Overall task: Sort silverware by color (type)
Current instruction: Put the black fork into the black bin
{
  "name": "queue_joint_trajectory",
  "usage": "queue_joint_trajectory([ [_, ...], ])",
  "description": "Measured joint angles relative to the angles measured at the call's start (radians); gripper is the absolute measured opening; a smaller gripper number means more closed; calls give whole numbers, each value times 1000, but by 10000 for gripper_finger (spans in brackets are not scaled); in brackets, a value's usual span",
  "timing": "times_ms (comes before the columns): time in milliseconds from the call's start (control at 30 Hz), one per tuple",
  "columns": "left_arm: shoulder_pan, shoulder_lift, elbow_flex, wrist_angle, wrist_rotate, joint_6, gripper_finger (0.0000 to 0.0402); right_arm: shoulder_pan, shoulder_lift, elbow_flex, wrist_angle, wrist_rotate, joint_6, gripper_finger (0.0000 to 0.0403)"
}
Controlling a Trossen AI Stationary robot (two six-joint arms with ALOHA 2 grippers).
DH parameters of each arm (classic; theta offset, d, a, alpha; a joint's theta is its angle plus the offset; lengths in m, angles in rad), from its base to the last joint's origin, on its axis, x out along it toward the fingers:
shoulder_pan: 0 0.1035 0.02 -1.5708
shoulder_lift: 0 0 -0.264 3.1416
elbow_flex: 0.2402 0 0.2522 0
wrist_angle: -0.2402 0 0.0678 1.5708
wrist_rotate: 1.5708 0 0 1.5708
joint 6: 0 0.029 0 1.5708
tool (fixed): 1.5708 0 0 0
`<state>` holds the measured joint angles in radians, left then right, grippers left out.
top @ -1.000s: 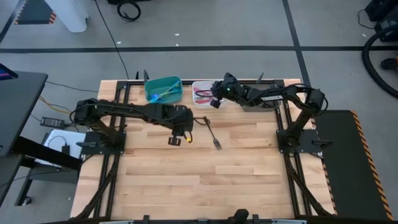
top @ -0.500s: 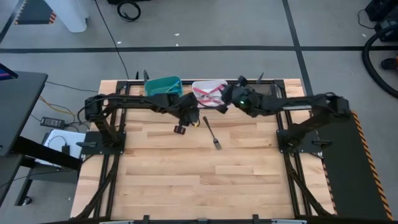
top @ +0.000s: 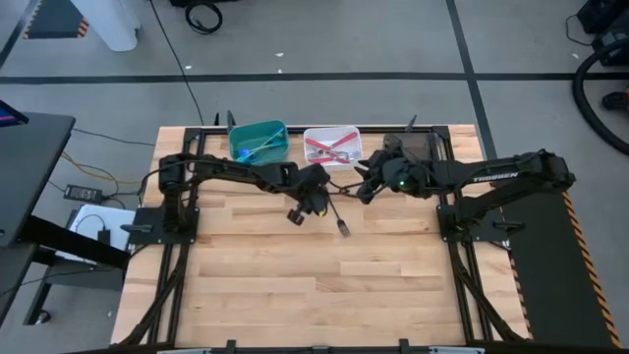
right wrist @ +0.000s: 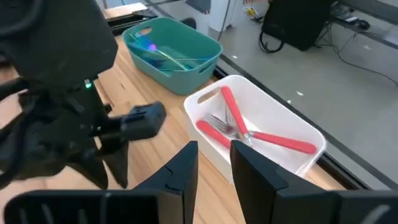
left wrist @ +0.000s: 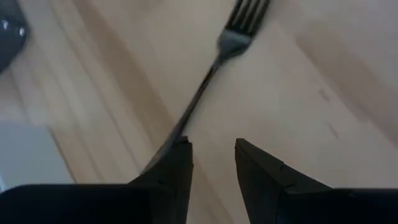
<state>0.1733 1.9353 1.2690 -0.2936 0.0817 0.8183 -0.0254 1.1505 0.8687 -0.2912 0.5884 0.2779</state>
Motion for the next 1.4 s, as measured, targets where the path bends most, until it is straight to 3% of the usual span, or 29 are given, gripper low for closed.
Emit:
queue_joint_trajectory([
  [300,-33,6,2,190,-1,8,121,10,52,-1,51,-13,8,103],
  [1100,-39,85,6,260,4,51,114,10,74,-1,96,-32,8,103],
  [1400,-33,174,106,177,5,30,94,10,74,-1,98,-39,8,103],
])
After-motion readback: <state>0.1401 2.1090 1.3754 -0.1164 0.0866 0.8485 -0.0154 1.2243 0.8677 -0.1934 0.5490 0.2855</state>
